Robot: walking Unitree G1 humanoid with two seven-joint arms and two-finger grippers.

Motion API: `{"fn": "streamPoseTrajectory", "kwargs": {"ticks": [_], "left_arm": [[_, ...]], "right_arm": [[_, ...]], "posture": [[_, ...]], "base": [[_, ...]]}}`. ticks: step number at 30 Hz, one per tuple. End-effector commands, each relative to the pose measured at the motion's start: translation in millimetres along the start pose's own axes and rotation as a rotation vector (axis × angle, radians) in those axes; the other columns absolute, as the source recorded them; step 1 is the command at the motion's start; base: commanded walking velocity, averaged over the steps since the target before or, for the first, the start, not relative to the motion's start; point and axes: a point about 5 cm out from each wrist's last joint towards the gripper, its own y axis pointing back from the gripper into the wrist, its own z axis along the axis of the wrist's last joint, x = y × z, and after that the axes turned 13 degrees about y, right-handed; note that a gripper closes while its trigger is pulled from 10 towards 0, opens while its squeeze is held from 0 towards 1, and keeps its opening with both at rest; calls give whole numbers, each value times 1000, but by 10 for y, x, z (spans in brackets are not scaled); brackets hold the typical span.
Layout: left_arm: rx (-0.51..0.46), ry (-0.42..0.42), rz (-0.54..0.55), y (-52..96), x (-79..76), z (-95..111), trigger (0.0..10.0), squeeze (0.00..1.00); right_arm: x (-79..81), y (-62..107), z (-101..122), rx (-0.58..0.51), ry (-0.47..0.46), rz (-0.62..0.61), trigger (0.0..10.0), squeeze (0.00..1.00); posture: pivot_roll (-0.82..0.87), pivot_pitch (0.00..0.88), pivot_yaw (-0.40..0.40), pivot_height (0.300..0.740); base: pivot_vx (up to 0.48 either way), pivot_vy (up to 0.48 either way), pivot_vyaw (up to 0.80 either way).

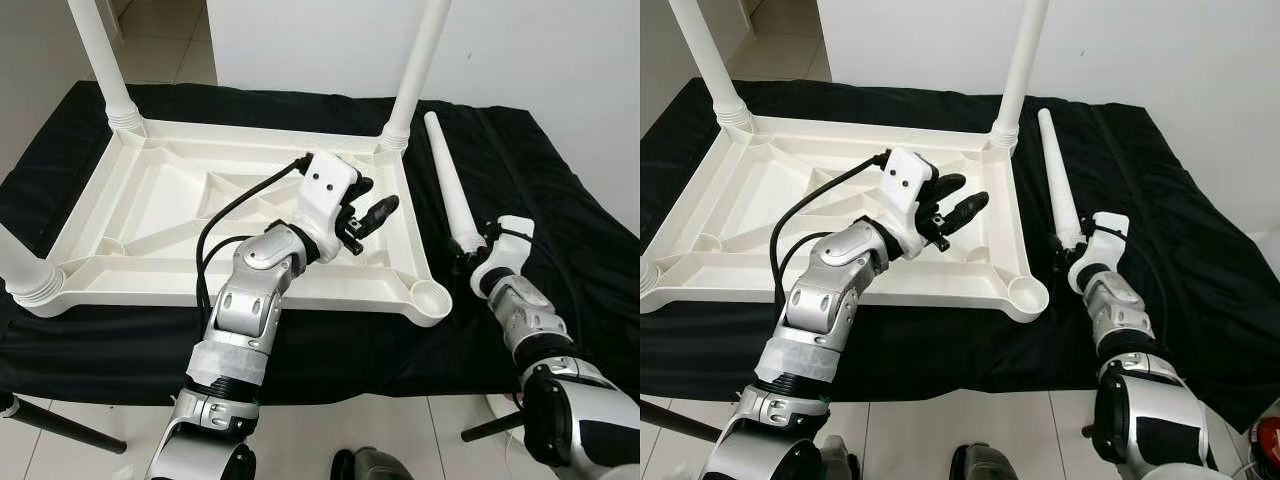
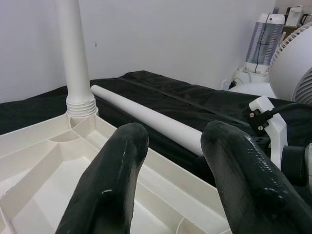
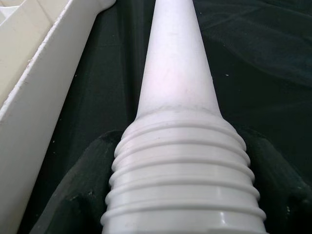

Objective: Building children table

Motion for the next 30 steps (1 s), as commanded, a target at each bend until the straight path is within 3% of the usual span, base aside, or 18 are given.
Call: {"fn": "streamPoseTrajectory", "kwargs": {"ticks": [1, 2, 3, 4, 9, 12, 14, 21, 24, 28, 30], "left_arm": [[10, 24, 87, 86, 79, -37, 10000, 0], [10, 24, 87, 86, 79, -37, 10000, 0], [22, 26, 88, 115, 93, -56, 10000, 0], [54, 39, 98, 157, 116, -103, 10000, 0], [57, 25, 106, 175, 138, -117, 10000, 0], [65, 26, 100, 166, 169, -107, 10000, 0], [70, 30, 99, 164, 176, -107, 10000, 0], [61, -16, 67, 155, 201, -67, 10000, 0], [53, -41, 36, 136, 194, -24, 10000, 0], [46, -35, 33, 127, 197, -15, 10000, 0], [46, -35, 33, 127, 197, -15, 10000, 0]], "right_arm": [[95, 69, -134, -14, 54, -36, 39, 0], [95, 69, -134, -14, 54, -36, 39, 0], [126, 91, -150, -35, 83, -52, 10000, 0], [129, 130, -188, -47, 105, -118, 10000, 0], [88, 148, -150, -87, 85, -178, 10000, 0], [32, 142, 100, -246, -19, -205, 10000, 0], [29, 142, 144, -274, -31, -205, 10000, 0], [75, 146, 483, -467, -14, -207, 10000, 0], [197, 194, 800, -649, 45, -179, 10000, 0], [278, 245, 987, -756, 81, -148, 10000, 0], [278, 245, 987, -756, 81, -148, 10000, 0]], "posture": [[79, 0, -40, 740], [79, 0, -40, 740], [78, 0, -38, 740], [74, 0, -27, 740], [62, 0, -4, 740], [50, 0, 24, 740], [50, 0, 24, 740], [44, 0, 48, 740], [44, 0, 51, 740], [47, 0, 51, 740], [47, 0, 51, 740]], "base": [[0, 0, 0], [0, 0, 0], [0, 0, 0], [0, 0, 0], [0, 0, 0], [0, 0, 0], [0, 0, 0], [0, 0, 0], [0, 0, 0], [0, 0, 0], [0, 0, 0]]}}
